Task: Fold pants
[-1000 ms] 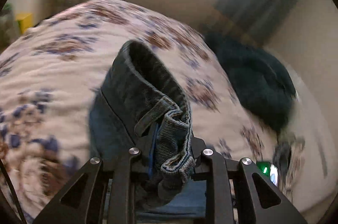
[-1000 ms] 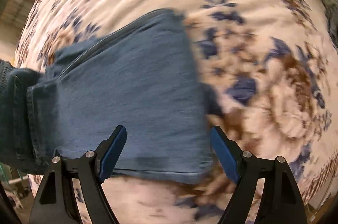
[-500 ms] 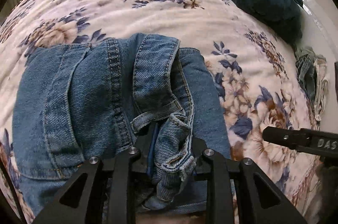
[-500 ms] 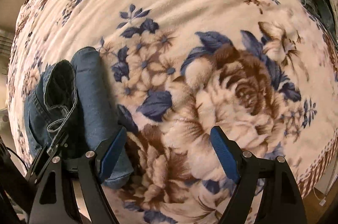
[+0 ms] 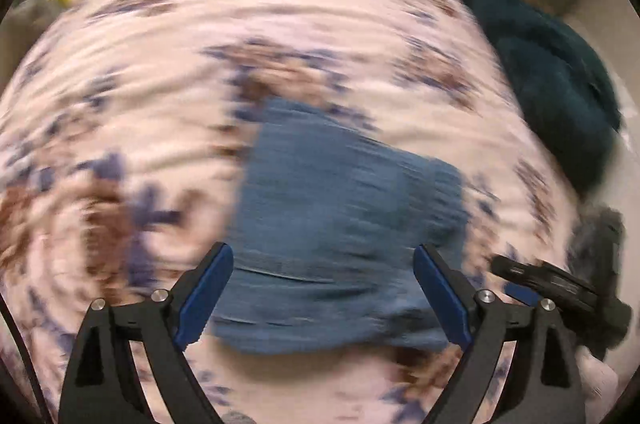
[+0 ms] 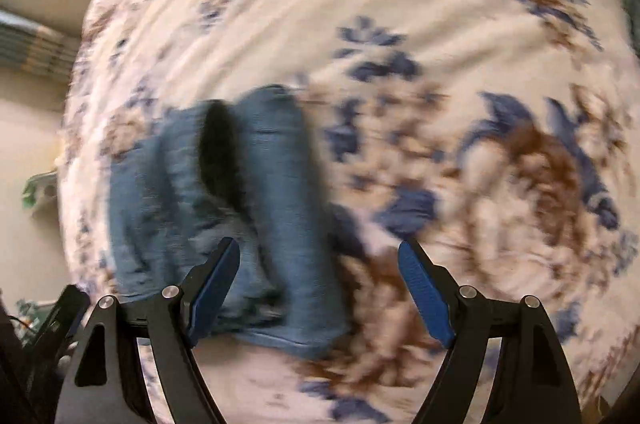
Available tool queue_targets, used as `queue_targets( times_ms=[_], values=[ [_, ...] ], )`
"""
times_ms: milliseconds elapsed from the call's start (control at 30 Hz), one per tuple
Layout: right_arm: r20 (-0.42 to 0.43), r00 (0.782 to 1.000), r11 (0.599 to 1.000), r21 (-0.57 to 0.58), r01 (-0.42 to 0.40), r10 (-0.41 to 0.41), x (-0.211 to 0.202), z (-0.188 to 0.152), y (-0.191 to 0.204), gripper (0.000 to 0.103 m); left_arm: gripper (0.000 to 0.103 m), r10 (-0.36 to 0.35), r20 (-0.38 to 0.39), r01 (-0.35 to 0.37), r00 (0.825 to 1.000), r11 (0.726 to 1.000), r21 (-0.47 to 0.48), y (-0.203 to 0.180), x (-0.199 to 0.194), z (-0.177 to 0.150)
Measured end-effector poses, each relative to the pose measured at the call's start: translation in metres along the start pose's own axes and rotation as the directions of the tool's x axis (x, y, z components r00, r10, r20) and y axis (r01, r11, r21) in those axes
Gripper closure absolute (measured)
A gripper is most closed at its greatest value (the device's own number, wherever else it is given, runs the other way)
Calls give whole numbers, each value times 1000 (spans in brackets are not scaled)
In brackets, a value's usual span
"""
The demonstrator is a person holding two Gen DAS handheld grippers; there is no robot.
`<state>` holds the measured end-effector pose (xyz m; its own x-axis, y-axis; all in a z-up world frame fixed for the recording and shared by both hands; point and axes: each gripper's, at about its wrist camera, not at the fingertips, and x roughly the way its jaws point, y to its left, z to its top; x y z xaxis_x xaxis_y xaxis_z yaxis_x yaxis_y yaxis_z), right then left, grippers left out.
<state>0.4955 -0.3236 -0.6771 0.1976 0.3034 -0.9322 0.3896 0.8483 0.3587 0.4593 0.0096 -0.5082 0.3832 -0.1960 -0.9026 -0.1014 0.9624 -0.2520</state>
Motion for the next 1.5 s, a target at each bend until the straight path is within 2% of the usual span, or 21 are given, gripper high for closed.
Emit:
queue_targets(
  times_ms=[167,300,400,433,467,533,567,600,667,800,867,900,1000,1067,1167,1200,1267,1300,1433,1467,1500],
  values=[
    [-41,990,990,-31,-140,138,26,8,37,19,11,91,-10,-91,996,992,-88,50,11,11],
    [-71,988,990,-31,-136,134,58,20,48,19,11,130,-13,-130,991,986,-102,67,19,13],
    [-110,972,973,-78,-216,206,86,26,62,19,11,135,-18,-136,991,984,-111,71,21,12],
    [-121,969,969,-98,-227,215,94,27,67,23,11,134,-22,-135,991,985,-110,70,23,12],
    [-133,973,971,-124,-206,189,102,26,73,33,11,133,-26,-135,991,985,-110,70,24,11],
    [-119,981,973,-157,-168,151,101,24,77,56,11,131,-29,-134,991,985,-113,68,24,10],
    [-74,989,974,-178,-138,127,88,21,77,72,11,123,-29,-125,992,986,-114,67,23,10],
    [-38,989,974,-173,-147,142,75,19,73,83,11,116,-29,-119,993,986,-114,65,22,9],
    [34,983,976,-128,-175,181,38,12,56,85,11,101,-24,-103,995,989,-108,59,18,9],
    [133,981,989,-56,-137,143,-12,-1,13,86,11,68,-23,-69,997,996,-59,40,16,11],
    [143,986,996,-18,-88,90,-21,-2,-15,86,11,34,-34,-35,999,999,-37,28,19,13],
    [148,987,997,39,-68,62,-22,-1,-37,86,11,21,-40,-22,999,999,-30,23,21,13],
    [96,995,984,169,-52,36,-7,6,-88,86,11,-41,-69,41,997,999,-1,1,32,12],
    [62,996,983,163,-80,71,5,13,-93,86,11,-73,-84,74,994,997,16,-11,37,10],
    [24,998,998,-20,-54,55,20,26,-58,85,11,-107,-106,113,989,992,51,-31,48,7],
    [-33,999,996,-86,0,-3,32,30,-44,82,11,-111,-123,120,986,990,67,-38,56,5],
    [-92,987,985,-131,116,-129,47,35,-40,64,11,-100,-164,116,981,989,90,-46,70,1],
    [-89,986,985,-112,133,-143,45,36,-43,51,11,-104,-200,127,974,986,105,-51,81,-3],
    [-11,996,995,50,88,-87,2,46,-57,45,11,-108,-229,137,968,983,118,-52,93,-20],
    [15,999,996,78,42,-43,-12,50,-56,42,11,-111,-229,139,967,984,111,-50,94,-23],
    [31,999,996,84,-19,16,-22,56,-47,33,11,-123,-235,149,964,984,96,-47,95,-27]
  ],
)
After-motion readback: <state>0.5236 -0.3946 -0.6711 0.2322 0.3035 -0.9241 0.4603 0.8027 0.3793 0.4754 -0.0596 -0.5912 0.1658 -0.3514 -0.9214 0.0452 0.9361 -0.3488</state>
